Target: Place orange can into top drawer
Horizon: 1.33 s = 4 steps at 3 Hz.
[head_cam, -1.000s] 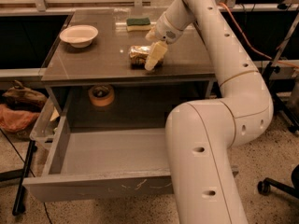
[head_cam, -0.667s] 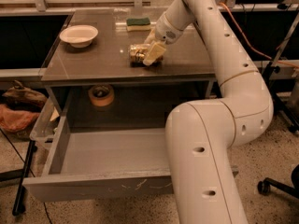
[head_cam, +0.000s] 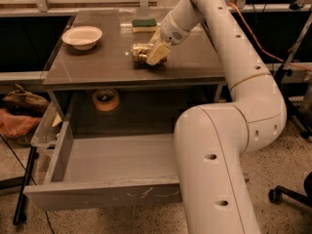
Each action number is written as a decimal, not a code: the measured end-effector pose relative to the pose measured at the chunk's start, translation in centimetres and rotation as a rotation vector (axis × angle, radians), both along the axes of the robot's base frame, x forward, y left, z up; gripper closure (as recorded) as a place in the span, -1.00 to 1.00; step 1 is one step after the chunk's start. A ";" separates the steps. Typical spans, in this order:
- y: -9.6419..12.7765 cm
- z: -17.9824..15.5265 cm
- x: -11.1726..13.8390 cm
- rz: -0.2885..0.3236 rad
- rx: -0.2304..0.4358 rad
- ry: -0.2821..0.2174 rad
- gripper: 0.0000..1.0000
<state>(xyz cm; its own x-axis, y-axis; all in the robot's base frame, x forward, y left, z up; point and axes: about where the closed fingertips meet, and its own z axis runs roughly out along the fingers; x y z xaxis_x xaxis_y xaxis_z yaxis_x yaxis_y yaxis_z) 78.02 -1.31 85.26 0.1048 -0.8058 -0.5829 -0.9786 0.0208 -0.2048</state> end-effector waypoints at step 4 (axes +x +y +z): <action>-0.3 6.6 -6.0 0.055 0.037 -0.136 1.00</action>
Offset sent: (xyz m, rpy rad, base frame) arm -0.1527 -0.0110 0.0246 -0.0343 -0.1337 0.0560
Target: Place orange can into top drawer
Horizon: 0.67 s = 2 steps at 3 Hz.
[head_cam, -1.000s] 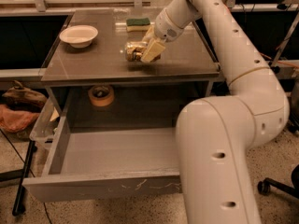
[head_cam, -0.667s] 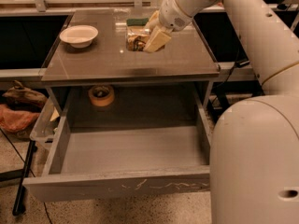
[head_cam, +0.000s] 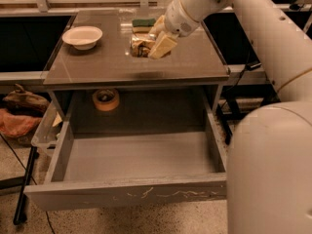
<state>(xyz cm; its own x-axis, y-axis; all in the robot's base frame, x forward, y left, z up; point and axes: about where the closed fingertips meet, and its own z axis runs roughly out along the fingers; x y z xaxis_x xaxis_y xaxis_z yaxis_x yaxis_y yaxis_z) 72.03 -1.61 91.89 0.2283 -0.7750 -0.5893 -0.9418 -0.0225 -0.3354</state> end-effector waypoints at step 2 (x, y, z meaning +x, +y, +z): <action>0.0 -1.1 -7.0 -0.024 0.159 0.010 1.00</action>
Offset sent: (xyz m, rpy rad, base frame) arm -0.1303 0.0102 -0.0879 0.1875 0.1404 -0.0024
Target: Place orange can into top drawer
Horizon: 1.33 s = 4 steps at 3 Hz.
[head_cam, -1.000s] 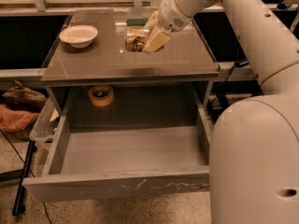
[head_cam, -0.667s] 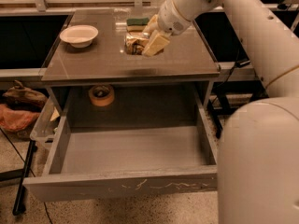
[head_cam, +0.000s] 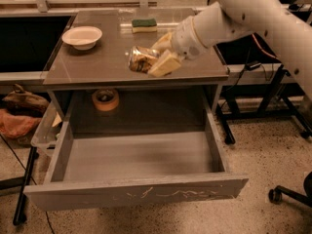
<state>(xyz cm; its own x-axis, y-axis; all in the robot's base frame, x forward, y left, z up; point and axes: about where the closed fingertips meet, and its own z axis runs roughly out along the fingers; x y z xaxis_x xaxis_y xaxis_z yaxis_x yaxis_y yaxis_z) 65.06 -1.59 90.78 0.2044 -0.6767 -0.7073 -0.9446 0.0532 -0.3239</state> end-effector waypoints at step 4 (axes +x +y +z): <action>2.6 -11.9 -7.9 0.070 -0.038 0.191 1.00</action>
Offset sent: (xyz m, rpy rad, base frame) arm -0.0171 0.0064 -0.0373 -0.0255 0.0671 0.0240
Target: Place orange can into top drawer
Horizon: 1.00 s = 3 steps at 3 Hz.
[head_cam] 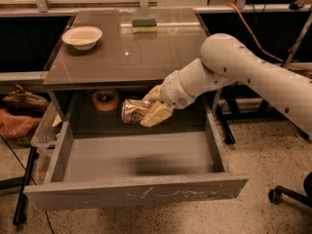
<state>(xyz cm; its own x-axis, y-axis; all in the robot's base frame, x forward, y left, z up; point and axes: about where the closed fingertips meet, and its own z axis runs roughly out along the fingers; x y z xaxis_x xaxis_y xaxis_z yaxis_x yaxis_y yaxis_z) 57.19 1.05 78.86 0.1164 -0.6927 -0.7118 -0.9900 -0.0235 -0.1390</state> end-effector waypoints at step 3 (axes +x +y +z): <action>-1.3 -5.9 1.8 -0.178 -0.120 -0.044 1.00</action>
Offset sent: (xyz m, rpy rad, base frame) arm 0.0164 -0.0082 -0.0692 -0.1655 -0.0581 -0.1614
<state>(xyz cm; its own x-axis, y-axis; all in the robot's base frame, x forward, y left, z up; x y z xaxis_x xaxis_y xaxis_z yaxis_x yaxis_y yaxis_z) 59.01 -0.22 72.99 0.0138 -0.7848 -0.6196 -0.9730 0.1323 -0.1893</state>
